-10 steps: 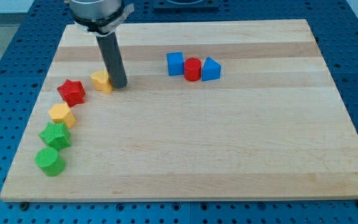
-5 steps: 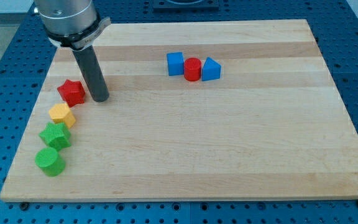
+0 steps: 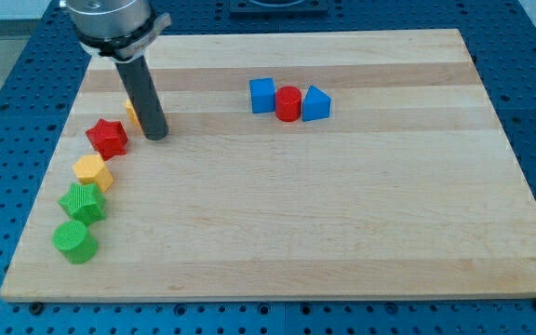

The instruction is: Push the yellow heart to the line of blocks

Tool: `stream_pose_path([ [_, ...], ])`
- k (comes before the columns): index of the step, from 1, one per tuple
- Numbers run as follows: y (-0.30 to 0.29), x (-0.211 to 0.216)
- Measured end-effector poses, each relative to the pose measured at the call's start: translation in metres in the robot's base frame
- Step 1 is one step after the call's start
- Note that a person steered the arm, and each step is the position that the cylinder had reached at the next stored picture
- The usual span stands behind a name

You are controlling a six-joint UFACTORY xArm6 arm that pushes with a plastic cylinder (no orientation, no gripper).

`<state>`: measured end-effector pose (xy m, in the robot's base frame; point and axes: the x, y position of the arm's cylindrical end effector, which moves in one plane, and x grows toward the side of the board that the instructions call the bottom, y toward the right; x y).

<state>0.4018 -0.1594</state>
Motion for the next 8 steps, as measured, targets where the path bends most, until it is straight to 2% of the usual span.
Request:
stream_pose_path([
  [2, 0.027, -0.030],
  [4, 0.017, -0.031],
  [5, 0.015, -0.017],
  [8, -0.034, -0.028],
])
